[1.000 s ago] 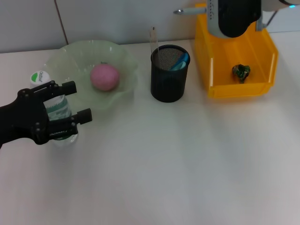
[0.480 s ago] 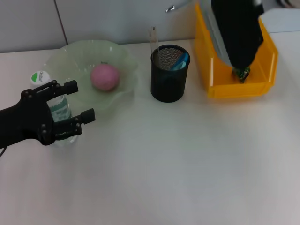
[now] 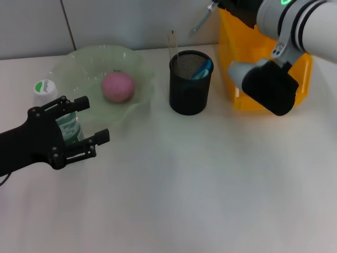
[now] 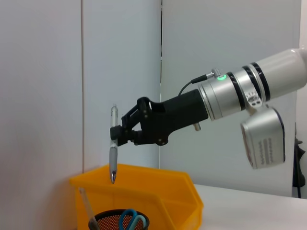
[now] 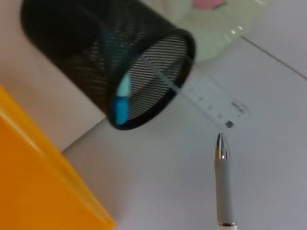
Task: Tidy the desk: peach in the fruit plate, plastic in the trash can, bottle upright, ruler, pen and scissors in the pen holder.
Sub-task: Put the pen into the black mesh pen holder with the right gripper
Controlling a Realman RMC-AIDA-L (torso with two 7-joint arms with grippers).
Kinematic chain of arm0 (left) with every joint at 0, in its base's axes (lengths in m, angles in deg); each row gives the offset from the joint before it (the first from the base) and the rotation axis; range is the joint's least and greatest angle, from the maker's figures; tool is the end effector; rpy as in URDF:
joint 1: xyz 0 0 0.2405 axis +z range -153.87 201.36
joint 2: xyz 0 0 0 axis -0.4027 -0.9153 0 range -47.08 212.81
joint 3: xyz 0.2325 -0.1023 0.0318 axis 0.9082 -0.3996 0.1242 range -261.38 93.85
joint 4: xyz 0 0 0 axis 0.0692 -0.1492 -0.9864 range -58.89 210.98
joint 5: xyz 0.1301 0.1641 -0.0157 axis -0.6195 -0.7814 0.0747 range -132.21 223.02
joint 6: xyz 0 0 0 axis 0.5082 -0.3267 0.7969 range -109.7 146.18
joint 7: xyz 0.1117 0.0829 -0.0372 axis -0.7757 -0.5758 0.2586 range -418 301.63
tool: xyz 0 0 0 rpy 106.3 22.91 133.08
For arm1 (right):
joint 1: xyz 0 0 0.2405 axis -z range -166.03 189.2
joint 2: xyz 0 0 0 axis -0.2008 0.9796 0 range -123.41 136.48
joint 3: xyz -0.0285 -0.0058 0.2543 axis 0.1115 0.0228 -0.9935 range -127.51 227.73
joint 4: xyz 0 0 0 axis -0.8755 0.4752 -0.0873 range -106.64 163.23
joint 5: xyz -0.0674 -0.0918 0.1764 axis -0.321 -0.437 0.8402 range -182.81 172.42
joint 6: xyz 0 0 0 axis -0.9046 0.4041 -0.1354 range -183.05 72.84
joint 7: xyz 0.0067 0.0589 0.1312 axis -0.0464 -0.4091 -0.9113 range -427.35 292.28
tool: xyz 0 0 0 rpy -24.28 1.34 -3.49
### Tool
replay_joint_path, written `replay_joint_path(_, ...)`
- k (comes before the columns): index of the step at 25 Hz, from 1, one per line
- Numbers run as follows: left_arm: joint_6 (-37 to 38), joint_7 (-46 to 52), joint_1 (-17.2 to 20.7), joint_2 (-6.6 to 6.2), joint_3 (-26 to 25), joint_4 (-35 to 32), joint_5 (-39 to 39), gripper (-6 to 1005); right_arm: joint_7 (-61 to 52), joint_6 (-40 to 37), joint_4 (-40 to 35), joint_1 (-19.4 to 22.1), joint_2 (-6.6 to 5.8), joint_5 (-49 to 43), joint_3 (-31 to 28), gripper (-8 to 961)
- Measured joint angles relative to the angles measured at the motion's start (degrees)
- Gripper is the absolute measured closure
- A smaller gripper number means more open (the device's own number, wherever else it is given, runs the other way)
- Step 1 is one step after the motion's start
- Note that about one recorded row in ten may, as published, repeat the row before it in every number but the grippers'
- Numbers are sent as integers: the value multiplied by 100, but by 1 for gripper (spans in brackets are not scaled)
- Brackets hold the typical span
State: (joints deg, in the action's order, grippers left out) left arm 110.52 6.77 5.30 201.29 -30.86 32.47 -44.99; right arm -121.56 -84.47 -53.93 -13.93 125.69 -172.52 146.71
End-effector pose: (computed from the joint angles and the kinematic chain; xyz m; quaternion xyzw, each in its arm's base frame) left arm -0.2611 0.2963 0.0213 -0.9189 -0.0942 -0.3306 0.1933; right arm 0.1306 0.4160 0.0146 -0.6036 -0.6055 -0.3845 0.3481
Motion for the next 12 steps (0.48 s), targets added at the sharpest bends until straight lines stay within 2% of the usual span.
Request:
replay_joint_path(3,-7,-56,-7,3,0,42,4,170,740,534,410,34,1,8,176,742)
replay_joint_path(6,-84,-170,-37,7,0,107,12,170,1003,788,598,34,2,9,272,737)
replay_joint_path(8,-151,-241,-40,12,0,118,17,170,1341,1323,880,43,2,11,451,735)
replay_joint_path(12,-258,-480,-65,14,0,274,125,170,1508,1798,1151,53,-6,11,604,729)
